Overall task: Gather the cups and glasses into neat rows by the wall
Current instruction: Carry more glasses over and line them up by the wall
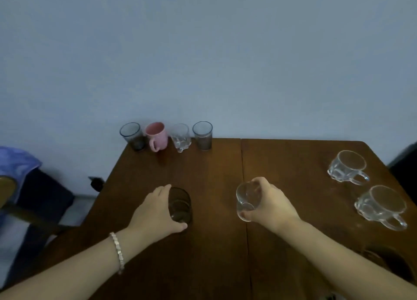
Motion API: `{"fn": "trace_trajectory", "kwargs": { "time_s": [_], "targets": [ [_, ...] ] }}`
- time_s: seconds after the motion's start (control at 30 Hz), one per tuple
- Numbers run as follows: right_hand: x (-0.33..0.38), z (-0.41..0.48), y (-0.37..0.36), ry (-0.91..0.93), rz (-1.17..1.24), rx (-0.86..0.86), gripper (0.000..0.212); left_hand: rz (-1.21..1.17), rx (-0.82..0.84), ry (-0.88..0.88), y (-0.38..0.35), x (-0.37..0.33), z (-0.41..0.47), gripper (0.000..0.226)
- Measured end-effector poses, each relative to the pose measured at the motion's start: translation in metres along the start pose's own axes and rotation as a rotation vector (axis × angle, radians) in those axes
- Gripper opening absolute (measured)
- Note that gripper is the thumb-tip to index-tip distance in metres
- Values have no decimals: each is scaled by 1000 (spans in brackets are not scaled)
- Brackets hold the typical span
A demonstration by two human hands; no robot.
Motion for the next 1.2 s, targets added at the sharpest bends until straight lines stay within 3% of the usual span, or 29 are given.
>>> {"fn": "trace_trajectory", "kwargs": {
  "time_s": [0.17,0.4,0.63,0.83,1.07,1.2],
  "targets": [
    [66,-11,-54,-19,-29,5,77,-81,-133,105,49,109,6,110],
    [133,-4,-107,-67,-41,-1,76,-95,-109,143,77,206,42,104],
    [180,38,-148,-117,18,16,83,-135,-178,60,97,227,114,108],
    [231,101,-167,-109,159,-79,82,-132,-157,2,100,239,170,103],
    [277,158,-195,-111,190,-86,70,-143,-181,-67,94,248,185,106],
    [276,161,-214,-157,218,-58,80,-155,-187,-72,92,252,187,106]
  ]
}}
Point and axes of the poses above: each hand's wrist, its own z-axis towards the middle knuckle, its own y-axis out of the back of the hand, x = y × z, the point moved 8 cm from there along z, towards the middle knuckle, and after that the axes turned 11 degrees about -y, right-handed, at the moved point
